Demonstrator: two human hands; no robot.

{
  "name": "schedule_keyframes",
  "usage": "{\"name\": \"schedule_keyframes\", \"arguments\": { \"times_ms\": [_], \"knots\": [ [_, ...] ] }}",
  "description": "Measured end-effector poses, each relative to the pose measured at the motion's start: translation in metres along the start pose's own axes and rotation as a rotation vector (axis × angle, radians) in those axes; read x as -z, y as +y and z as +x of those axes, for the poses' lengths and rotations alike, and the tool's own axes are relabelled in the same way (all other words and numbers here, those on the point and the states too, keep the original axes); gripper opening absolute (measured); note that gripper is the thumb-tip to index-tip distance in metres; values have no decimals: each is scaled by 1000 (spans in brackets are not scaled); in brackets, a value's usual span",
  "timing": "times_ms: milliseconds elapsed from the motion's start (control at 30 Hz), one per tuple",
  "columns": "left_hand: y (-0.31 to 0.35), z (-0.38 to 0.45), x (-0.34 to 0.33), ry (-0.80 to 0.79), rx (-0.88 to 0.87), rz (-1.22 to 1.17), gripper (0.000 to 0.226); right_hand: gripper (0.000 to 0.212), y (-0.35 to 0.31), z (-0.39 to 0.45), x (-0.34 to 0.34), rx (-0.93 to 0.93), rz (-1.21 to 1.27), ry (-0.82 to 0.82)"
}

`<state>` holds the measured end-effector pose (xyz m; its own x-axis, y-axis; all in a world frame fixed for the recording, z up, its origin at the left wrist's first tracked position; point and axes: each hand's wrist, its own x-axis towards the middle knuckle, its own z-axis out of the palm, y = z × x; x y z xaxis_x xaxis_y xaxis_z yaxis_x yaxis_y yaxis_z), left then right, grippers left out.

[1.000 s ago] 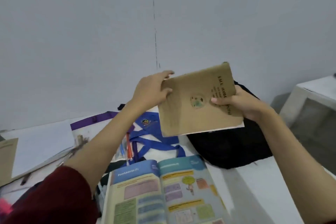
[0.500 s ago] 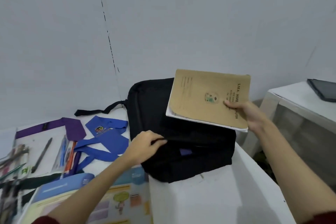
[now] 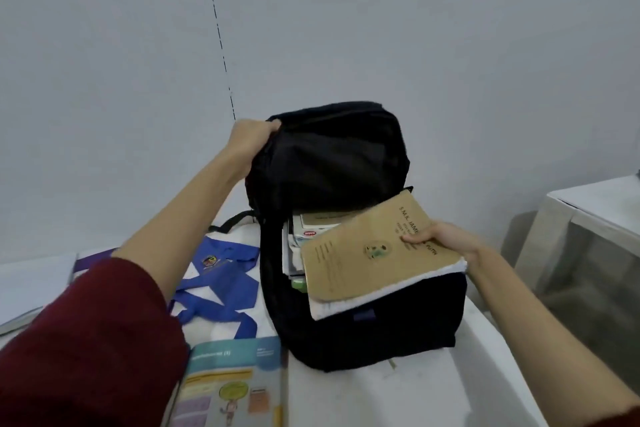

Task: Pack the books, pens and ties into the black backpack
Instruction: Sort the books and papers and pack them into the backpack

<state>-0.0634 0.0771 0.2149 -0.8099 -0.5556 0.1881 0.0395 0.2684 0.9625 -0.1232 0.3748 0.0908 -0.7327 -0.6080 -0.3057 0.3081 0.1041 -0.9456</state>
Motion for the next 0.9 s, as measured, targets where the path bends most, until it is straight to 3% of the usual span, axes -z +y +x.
{"name": "schedule_keyframes", "arguments": {
  "times_ms": [67,133,200,367,500,600,667,733,833,900],
  "knots": [
    [23,-7,-1,-81,-342,500,30,28,2,7,1,4,118,68],
    [39,-23,-9,-206,-551,966,39,31,2,14,0,33,280,107],
    [41,-32,-26,-219,-692,1181,34,21,1,19,-4,83,437,130],
    [63,-31,-50,130,-920,1193,28,23,-4,37,-21,127,537,279],
    [80,-23,-55,180,-938,1212,24,31,-6,72,-48,184,582,459],
    [79,-17,-56,176,-913,1193,22,15,-11,87,-75,119,665,297],
    [79,-15,-57,167,-911,1183,22,24,-13,93,-89,26,547,149],
    [79,-13,-56,151,-922,1183,21,41,-14,93,-95,-67,184,105],
    [77,-9,-53,150,-942,1194,17,60,-11,86,-87,-117,-328,150],
    [75,-6,-51,160,-944,1206,16,54,-8,84,-78,-6,-539,247]
  ]
}}
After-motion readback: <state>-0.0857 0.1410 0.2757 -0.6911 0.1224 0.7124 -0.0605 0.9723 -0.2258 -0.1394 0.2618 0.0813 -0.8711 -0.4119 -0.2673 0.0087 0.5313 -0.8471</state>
